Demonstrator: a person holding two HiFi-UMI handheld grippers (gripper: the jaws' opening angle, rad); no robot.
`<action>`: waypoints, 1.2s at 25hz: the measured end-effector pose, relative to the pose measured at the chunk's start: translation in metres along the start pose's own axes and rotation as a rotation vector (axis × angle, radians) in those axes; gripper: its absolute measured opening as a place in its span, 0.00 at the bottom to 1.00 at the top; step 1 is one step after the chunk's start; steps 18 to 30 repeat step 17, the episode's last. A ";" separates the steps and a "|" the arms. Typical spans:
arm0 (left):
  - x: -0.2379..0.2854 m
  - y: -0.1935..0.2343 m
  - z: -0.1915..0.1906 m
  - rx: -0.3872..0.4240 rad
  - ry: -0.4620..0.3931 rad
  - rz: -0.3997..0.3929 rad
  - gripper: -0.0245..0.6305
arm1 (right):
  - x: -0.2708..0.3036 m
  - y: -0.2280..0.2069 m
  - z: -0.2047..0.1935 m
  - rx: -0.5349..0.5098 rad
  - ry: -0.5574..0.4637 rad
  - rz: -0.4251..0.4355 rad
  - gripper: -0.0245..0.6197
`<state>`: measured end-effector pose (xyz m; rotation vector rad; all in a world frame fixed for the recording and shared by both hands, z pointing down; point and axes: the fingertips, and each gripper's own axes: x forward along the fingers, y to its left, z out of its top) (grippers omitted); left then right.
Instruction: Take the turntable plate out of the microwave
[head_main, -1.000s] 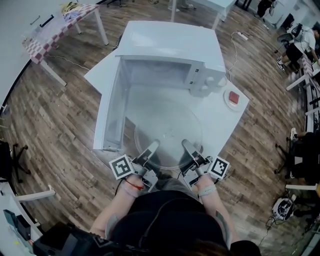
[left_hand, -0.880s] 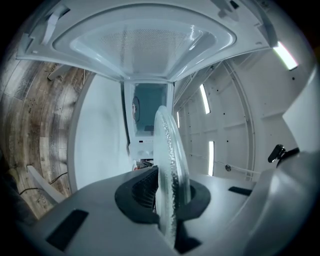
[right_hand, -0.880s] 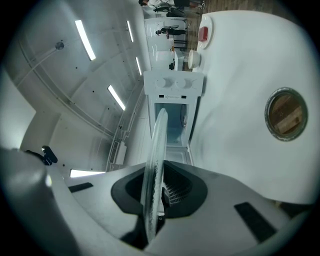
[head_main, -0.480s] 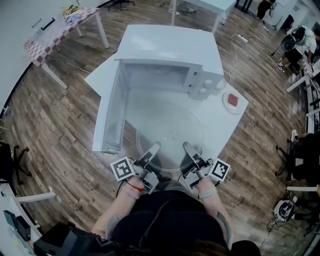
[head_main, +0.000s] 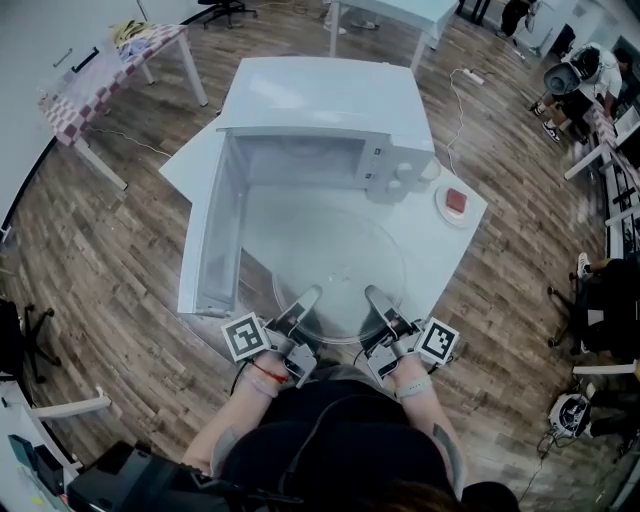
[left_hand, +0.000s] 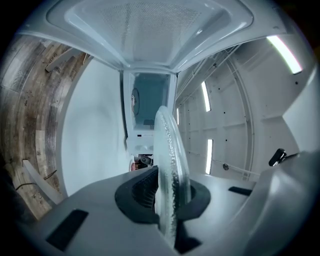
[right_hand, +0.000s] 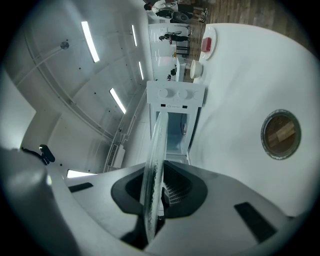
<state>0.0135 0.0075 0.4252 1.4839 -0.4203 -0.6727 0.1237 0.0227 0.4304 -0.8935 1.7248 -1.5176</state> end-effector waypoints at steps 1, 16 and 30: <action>0.001 0.000 0.000 0.000 0.004 -0.001 0.08 | 0.000 0.000 0.001 0.000 -0.004 0.001 0.11; 0.014 0.002 -0.005 -0.017 0.003 0.006 0.08 | -0.003 -0.004 0.015 0.012 0.008 0.007 0.11; 0.015 0.003 -0.005 -0.016 0.001 0.006 0.08 | -0.004 -0.004 0.016 0.014 0.010 0.005 0.11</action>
